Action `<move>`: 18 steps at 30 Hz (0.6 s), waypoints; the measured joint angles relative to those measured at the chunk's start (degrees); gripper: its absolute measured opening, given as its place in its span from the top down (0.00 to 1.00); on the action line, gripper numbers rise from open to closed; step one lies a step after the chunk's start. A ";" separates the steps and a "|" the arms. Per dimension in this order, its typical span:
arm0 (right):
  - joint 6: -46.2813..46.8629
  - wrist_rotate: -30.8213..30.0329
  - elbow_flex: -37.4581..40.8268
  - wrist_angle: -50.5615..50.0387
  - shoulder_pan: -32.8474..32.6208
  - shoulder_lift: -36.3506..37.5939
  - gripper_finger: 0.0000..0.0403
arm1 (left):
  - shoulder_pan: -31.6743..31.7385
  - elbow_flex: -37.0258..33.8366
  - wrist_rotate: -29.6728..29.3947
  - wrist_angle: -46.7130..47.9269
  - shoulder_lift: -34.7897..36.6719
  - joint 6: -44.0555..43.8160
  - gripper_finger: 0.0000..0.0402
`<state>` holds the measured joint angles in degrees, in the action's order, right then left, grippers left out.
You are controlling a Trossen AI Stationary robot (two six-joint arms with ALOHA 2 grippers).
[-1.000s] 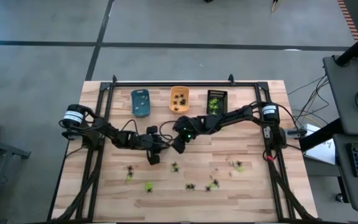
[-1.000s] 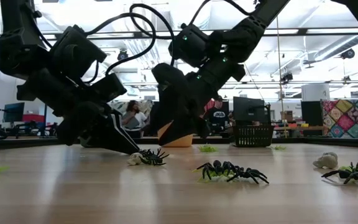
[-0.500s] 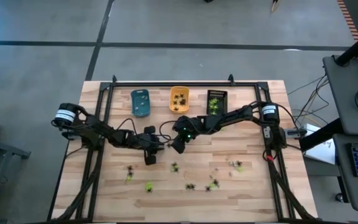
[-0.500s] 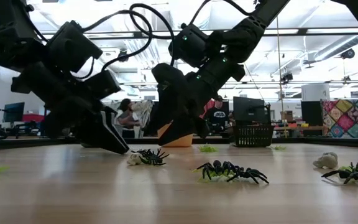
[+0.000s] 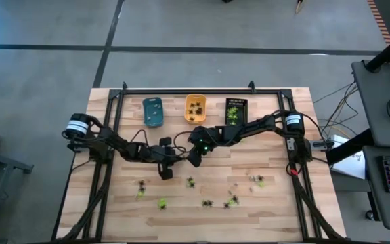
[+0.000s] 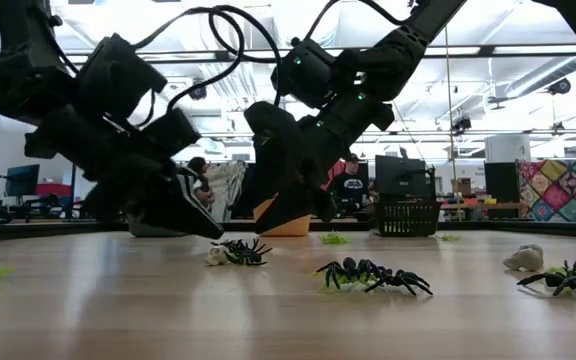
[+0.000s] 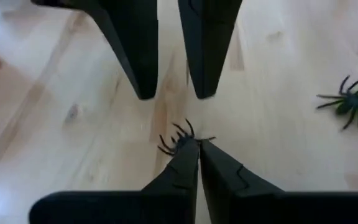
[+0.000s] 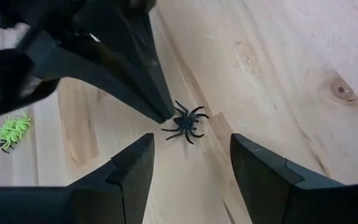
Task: Sort Halloween decoration
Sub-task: Put the black spider toy into the orange bin
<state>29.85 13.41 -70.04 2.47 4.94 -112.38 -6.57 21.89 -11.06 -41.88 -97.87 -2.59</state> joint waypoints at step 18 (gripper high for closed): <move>3.61 -1.46 -0.09 3.70 -0.45 -3.06 0.50 | 0.01 0.13 -0.63 -1.16 -4.32 -1.57 1.00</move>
<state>33.45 11.95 -70.13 6.17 4.49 -115.44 -6.56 22.02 -11.68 -43.05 -102.19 -4.16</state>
